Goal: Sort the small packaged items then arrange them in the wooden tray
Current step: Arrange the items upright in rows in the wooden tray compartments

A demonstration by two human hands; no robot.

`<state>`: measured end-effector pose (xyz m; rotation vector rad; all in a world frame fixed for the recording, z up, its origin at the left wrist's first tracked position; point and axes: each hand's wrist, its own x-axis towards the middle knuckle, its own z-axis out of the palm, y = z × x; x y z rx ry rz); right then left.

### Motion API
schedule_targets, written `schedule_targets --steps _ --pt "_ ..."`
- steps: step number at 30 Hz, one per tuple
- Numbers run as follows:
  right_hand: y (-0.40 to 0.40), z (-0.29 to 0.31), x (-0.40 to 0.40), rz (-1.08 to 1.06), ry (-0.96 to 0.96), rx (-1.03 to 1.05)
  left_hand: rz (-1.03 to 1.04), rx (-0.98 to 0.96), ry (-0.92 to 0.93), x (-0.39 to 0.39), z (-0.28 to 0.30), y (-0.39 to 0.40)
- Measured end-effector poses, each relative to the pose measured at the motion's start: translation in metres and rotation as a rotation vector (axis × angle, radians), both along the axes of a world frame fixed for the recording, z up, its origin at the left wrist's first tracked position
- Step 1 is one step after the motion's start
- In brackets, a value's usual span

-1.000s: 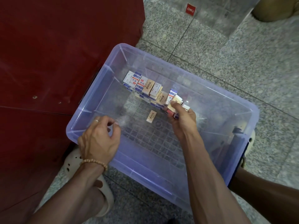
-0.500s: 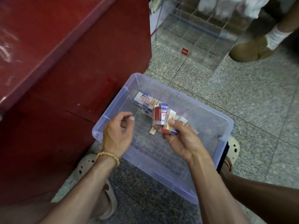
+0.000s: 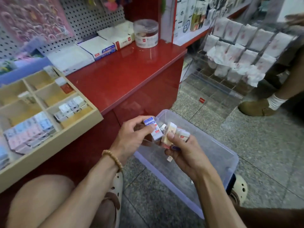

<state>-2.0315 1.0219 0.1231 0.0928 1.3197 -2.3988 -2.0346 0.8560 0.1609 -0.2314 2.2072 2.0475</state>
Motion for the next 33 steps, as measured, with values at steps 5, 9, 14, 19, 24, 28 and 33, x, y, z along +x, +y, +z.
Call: schedule_targets --steps 5,9,14,19,24,28,33 --pt "-0.04 0.034 0.012 -0.024 -0.021 -0.056 0.035 0.317 -0.074 0.015 0.032 -0.032" --pt "-0.069 0.06 0.015 0.012 -0.015 -0.054 0.111 0.44 -0.065 0.025 0.051 -0.059" --pt "-0.103 0.083 0.016 0.065 0.01 0.025 0.267 0.417 -0.032 0.035 0.069 -0.093" --pt "-0.135 0.098 0.012 0.109 0.034 0.066 0.29 0.272 -0.01 0.044 0.079 -0.128" --pt "-0.165 0.117 0.002 0.145 0.022 0.083 0.357 0.218 0.023 0.049 0.089 -0.166" --pt "-0.185 0.124 -0.005 0.188 0.041 0.103 0.465 0.182 0.015 0.052 0.096 -0.203" --pt "-0.208 0.123 -0.013 0.232 0.07 0.145 0.527 -0.214 0.002 0.062 0.096 -0.263"
